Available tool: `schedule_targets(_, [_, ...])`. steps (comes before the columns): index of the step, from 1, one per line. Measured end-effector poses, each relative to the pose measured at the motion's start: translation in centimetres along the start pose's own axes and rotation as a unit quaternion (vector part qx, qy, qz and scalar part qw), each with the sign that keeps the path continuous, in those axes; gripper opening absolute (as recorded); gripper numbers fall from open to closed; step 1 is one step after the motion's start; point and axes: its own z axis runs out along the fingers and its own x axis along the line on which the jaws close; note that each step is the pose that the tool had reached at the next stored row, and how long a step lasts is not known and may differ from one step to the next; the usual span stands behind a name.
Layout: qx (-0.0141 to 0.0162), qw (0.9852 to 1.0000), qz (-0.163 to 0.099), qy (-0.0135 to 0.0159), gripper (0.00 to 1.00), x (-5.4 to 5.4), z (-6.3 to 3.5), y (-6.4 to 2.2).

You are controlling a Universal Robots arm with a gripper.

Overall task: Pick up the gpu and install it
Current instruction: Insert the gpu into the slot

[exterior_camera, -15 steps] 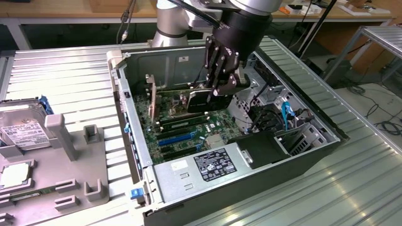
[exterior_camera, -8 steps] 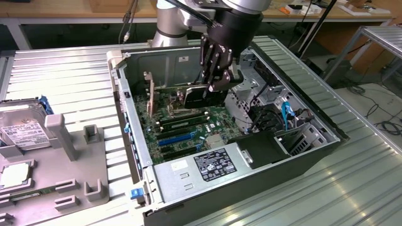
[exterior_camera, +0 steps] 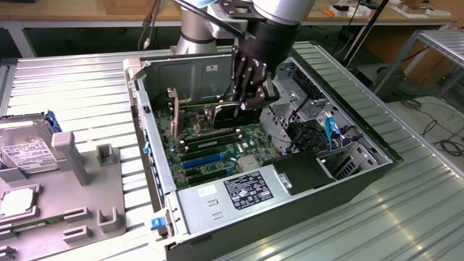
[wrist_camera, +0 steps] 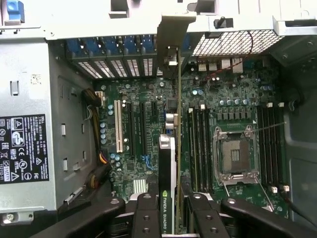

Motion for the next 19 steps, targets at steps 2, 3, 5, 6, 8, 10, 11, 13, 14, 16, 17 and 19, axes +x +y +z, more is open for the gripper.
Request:
schedule_targets(2, [0.0,1.0,0.0,0.0,0.27,0.0,0.18,-0.06])
schedule_targets(3, [0.0,1.0,0.0,0.0001,0.27,0.0,0.33,-0.12])
schedule_targets(5, [0.0,1.0,0.0,0.0,0.27,0.0,0.51,-0.18])
schedule_targets(6, [0.0,1.0,0.0,-0.0001,0.27,0.0,0.58,-0.2])
schedule_targets(8, [0.0,1.0,0.0,-0.0002,0.27,0.0,0.7,-0.25])
schedule_targets(10, [0.0,1.0,0.0,-0.0004,0.27,0.0,0.79,-0.28])
schedule_targets(11, [0.0,1.0,0.0,-0.0005,0.27,0.0,0.83,-0.29])
schedule_targets(13, [0.0,1.0,0.0,-0.0008,0.27,0.0,0.91,-0.32])
schedule_targets(14, [-0.0001,1.0,0.0,-0.001,0.27,0.0,0.96,-0.34])
schedule_targets(16, [-0.0001,1.0,0.0,-0.0018,0.27,0.0,1.12,-0.4])
schedule_targets(17, [-0.0001,1.0,0.0,-0.0021,0.27,0.0,1.18,-0.44])
schedule_targets(19, [-0.0001,1.0,0.0,-0.0024,0.27,0.0,1.28,-0.47])
